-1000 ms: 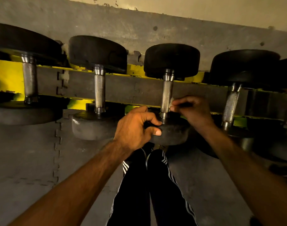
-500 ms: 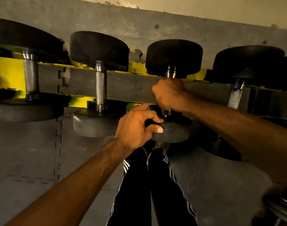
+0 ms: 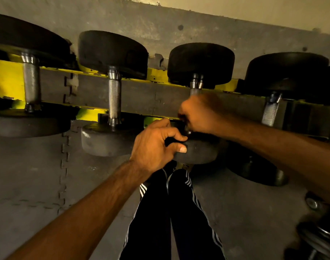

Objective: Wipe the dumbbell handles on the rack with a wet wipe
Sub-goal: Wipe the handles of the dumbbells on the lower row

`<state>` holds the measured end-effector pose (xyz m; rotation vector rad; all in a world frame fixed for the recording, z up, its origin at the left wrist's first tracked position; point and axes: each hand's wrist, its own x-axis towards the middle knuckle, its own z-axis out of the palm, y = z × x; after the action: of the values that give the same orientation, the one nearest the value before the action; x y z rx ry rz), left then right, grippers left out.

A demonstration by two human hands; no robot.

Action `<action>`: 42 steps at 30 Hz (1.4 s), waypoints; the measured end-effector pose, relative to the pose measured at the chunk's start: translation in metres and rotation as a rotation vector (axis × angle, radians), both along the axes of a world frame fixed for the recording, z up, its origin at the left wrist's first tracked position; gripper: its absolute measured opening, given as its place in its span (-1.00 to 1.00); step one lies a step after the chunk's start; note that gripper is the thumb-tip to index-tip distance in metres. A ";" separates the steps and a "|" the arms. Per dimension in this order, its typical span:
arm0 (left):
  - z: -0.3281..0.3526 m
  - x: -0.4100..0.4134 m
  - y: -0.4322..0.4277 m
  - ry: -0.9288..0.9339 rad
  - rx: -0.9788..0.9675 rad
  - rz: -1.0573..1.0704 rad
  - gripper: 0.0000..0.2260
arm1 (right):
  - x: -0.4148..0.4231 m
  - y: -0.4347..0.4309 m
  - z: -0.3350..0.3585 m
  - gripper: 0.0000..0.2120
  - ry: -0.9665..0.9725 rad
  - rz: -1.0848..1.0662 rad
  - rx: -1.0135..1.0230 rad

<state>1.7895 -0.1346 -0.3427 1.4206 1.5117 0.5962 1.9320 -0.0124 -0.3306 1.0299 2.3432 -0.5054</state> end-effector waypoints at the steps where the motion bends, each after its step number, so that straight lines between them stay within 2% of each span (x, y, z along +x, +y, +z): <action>1: 0.000 0.001 -0.001 -0.005 0.007 0.007 -0.70 | 0.002 0.006 -0.005 -0.81 -0.010 -0.073 0.043; 3: 0.000 0.001 -0.001 -0.013 0.016 0.013 -0.69 | 0.003 0.014 -0.010 -0.81 -0.040 -0.120 0.088; 5: 0.001 0.001 0.000 -0.006 0.016 0.004 -0.70 | 0.000 0.007 -0.007 -0.83 -0.056 0.004 0.068; 7: 0.001 0.000 0.001 0.022 0.015 -0.012 -0.71 | 0.002 -0.001 0.003 -0.85 0.031 0.094 -0.052; 9: 0.001 0.000 0.001 0.031 0.017 -0.012 -0.72 | 0.013 -0.003 0.007 -0.84 0.154 0.085 -0.113; 11: 0.001 0.000 -0.001 0.028 0.030 0.003 -0.72 | 0.030 0.000 -0.002 -0.84 0.335 -0.070 -0.030; 13: 0.001 0.000 -0.002 0.023 0.038 0.008 -0.71 | 0.050 -0.006 -0.010 -0.88 0.417 -0.236 0.051; 18: -0.001 0.000 -0.003 0.008 0.054 0.019 -0.71 | 0.072 -0.039 -0.021 -0.92 0.523 -0.474 -0.164; 21: -0.002 0.001 -0.005 0.000 0.061 0.033 -0.74 | 0.067 -0.029 -0.030 -0.84 0.660 -0.620 -0.035; 24: -0.002 0.000 -0.005 0.002 0.060 0.031 -0.76 | 0.051 -0.020 -0.035 -0.75 0.832 -0.991 0.077; 26: -0.003 -0.001 -0.004 0.014 0.050 0.018 -0.77 | 0.044 -0.028 -0.033 -0.75 0.830 -1.162 -0.005; 29: -0.004 -0.002 -0.003 -0.003 0.046 0.004 -0.74 | 0.050 -0.044 -0.029 -0.79 0.694 -1.249 -0.222; 31: -0.006 -0.003 -0.003 -0.013 0.059 -0.002 -0.73 | 0.054 -0.046 -0.029 -0.80 0.670 -1.328 -0.339; 34: -0.009 -0.003 -0.003 -0.043 0.077 0.000 -0.75 | 0.052 -0.027 -0.033 -0.84 0.739 -1.464 -0.384; 38: -0.012 -0.003 -0.003 -0.081 0.096 0.003 -0.74 | 0.044 -0.002 -0.043 -0.77 0.971 -1.699 -0.498; 42: -0.012 -0.003 -0.003 -0.080 0.090 0.011 -0.73 | 0.053 -0.025 -0.043 -0.79 0.865 -1.763 -0.656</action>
<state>1.7865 -0.1375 -0.3547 1.4399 1.4459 0.7275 1.9852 -0.0375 -0.3740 2.5161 0.7542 -2.4108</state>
